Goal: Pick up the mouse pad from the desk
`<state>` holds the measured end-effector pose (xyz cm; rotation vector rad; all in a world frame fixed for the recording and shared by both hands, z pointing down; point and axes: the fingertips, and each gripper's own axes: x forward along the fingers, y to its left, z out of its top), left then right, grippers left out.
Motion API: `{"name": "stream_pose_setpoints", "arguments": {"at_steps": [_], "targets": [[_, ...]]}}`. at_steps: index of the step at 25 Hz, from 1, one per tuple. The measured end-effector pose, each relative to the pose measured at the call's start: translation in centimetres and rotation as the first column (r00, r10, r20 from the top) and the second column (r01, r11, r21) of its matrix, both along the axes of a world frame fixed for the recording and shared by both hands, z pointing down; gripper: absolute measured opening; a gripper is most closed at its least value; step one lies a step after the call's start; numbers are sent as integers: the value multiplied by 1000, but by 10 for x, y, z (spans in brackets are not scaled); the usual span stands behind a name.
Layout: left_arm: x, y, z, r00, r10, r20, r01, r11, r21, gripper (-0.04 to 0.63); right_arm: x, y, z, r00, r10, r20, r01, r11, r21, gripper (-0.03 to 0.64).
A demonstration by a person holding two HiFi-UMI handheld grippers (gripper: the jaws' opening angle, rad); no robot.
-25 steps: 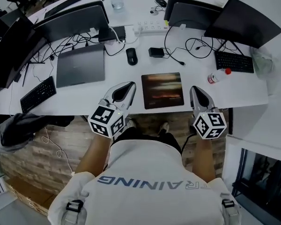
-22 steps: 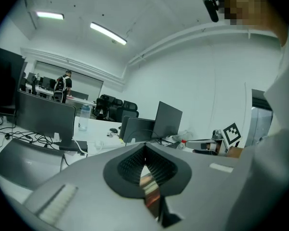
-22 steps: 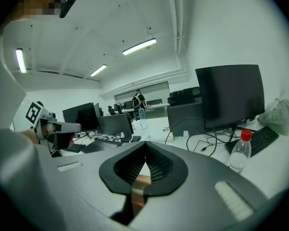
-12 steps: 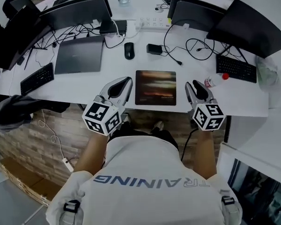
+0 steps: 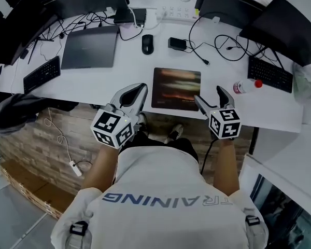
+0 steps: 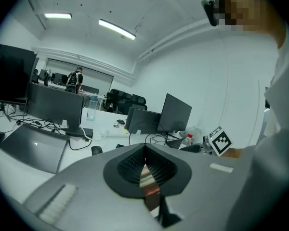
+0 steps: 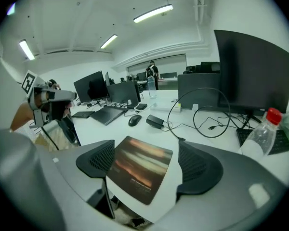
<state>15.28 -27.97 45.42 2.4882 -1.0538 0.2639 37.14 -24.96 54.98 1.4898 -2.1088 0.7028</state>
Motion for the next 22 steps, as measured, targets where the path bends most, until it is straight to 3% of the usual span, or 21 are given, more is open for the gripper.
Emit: {"name": "stream_pose_setpoints", "arguments": {"at_steps": [4,9,18,22], "targets": [[-2,1,6,1000,-10,11,10,1000,-14,0,-13,8,44,988,-124,-95,114,988,-104,451],[-9,6,18,999,-33,19,34,998,-50,0,-22,22,104,956,-253,-151,212,946,-244,465],[-22,17,30,998,-60,31,62,995,-76,0,-33,31,168,937,-312,-158,235,897,-375,446],[-29,18,30,997,-71,31,74,994,-78,0,-32,33,176,934,-298,-199,211,906,-366,416]]}}
